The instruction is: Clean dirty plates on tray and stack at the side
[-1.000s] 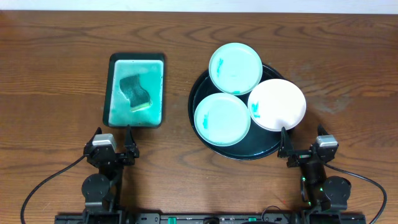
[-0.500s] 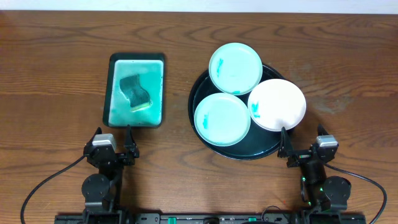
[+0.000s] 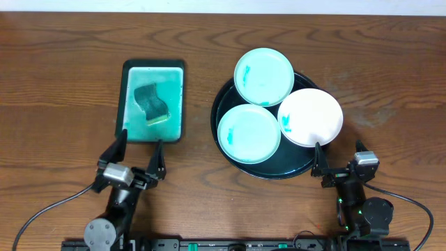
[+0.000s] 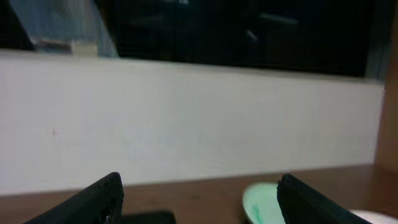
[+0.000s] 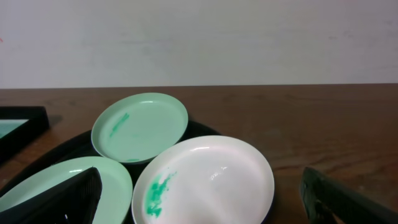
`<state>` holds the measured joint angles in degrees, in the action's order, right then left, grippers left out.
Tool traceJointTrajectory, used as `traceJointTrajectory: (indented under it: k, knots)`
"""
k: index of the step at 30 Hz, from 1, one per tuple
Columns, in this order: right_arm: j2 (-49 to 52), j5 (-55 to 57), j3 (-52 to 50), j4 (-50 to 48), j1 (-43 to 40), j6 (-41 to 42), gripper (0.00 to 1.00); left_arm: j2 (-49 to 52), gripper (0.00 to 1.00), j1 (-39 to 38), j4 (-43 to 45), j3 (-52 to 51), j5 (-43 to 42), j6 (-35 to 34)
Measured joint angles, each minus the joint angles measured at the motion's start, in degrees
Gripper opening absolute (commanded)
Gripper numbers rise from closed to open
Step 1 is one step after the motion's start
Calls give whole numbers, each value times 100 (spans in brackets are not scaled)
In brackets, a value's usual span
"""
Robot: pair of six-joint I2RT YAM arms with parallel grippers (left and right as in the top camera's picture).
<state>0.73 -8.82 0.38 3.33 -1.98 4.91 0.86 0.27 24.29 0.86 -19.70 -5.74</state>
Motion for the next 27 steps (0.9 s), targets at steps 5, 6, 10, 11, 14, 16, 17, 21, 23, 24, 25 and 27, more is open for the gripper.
traceJointTrajectory:
  k: [5, 6, 10, 11, 14, 16, 17, 21, 23, 24, 25, 27]
  knots:
    - [0, 0, 0, 0, 0, 0, 99, 951, 80, 4, -549, 946, 590, 55]
    - [0, -2, 0, 2, 0, 0, 99, 1349, 80, 4, -870, 1360, 662, 66]
    - [20, 4, 0, 4, 0, -2, 99, 3484, 80, 7, -3178, 3709, 719, 223]
    - [17, 0, 2, -17, 0, -2, 99, 4105, 80, 9, -3873, 4385, 546, 293]
    - [24, 0, 2, -4, 0, -4, 99, 5720, 80, 9, -5021, 5877, -9, 428]
    - [31, 2, 2, 2, 0, -4, 99, 6537, 80, 7, -5285, 6415, -208, 455]
    - [28, 0, 2, -2, 0, -2, 99, 6902, 80, 4, -5455, 6642, -203, 431]
    - [28, 0, 2, 2, 0, -2, 99, 8170, 80, 4, -6373, 7488, 535, -232]
    - [28, 0, 2, 0, 0, -4, 99, 8682, 80, 9, -6568, 7772, 876, -588]
    - [26, 0, 2, 0, 0, -4, 99, 8889, 79, 11, -6623, 7847, 990, -734]
    - [26, 2, 2, 0, 0, -4, 99, 9060, 80, 11, -6677, 7882, 1078, -833]
    - [26, 0, 2, 0, 0, -4, 99, 9383, 80, 11, -6808, 7895, 1191, -1014]
